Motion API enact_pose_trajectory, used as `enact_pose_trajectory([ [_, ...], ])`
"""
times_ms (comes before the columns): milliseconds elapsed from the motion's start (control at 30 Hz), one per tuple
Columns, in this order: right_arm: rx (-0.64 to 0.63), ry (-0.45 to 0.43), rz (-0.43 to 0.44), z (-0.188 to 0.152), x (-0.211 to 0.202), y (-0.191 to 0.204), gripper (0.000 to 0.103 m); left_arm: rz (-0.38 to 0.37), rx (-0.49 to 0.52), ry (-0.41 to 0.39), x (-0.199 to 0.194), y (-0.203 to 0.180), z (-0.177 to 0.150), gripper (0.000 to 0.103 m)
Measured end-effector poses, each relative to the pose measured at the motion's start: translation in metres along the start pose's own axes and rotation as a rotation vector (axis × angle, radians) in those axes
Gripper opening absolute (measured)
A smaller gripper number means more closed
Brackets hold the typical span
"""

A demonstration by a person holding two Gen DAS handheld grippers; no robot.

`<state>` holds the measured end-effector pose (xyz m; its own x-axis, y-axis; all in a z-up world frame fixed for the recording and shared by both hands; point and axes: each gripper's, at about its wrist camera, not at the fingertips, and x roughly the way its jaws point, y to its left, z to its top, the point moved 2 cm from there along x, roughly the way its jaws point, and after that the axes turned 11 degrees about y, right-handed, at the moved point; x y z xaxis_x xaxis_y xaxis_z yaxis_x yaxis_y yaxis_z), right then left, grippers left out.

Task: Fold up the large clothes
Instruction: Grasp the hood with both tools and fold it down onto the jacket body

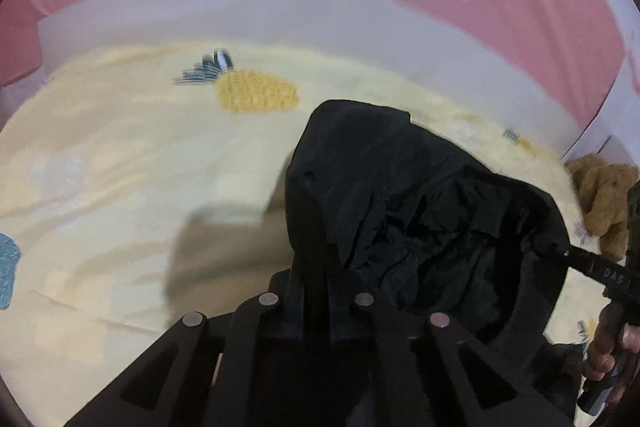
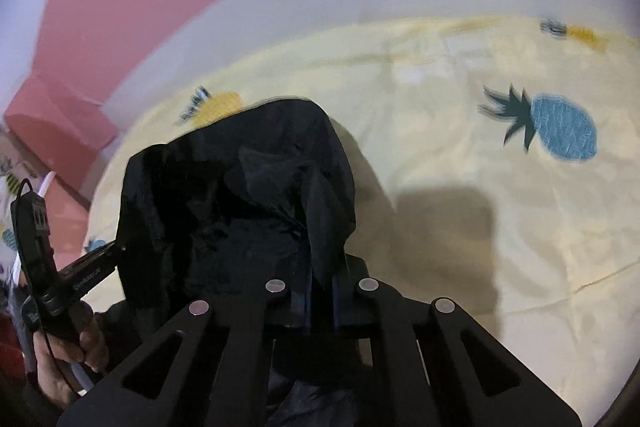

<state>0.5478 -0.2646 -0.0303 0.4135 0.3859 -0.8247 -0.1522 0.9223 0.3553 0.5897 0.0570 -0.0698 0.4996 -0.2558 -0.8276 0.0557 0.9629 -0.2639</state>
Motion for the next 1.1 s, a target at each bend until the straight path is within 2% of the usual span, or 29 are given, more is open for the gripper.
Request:
enact_pose_trajectory([
  [200, -0.04, -0.125, 0.077, -0.039, -0.078, 0.026, 0.006, -0.066, 0.027, -0.132, -0.081, -0.005, -0.037, 0.007],
  [333, -0.024, -0.168, 0.11, -0.079, -0.112, 0.031, 0.006, -0.118, 0.032, -0.182, -0.129, -0.002, -0.075, 0.007],
  [467, -0.013, -0.179, 0.134, -0.116, -0.133, 0.032, 0.006, -0.127, 0.048, -0.204, -0.159, -0.001, -0.114, 0.007],
  [633, -0.024, -0.153, 0.128, -0.166, -0.138, 0.035, 0.006, -0.115, 0.06, -0.192, -0.175, 0.001, -0.169, 0.009],
  [833, -0.008, -0.069, 0.124, -0.219, -0.12, 0.031, 0.007, -0.089, 0.023, -0.136, -0.174, 0.013, -0.224, 0.01],
  [1100, 0.007, 0.038, 0.057, -0.269, -0.104, 0.015, 0.02, -0.066, -0.016, -0.041, -0.177, 0.042, -0.278, 0.011],
])
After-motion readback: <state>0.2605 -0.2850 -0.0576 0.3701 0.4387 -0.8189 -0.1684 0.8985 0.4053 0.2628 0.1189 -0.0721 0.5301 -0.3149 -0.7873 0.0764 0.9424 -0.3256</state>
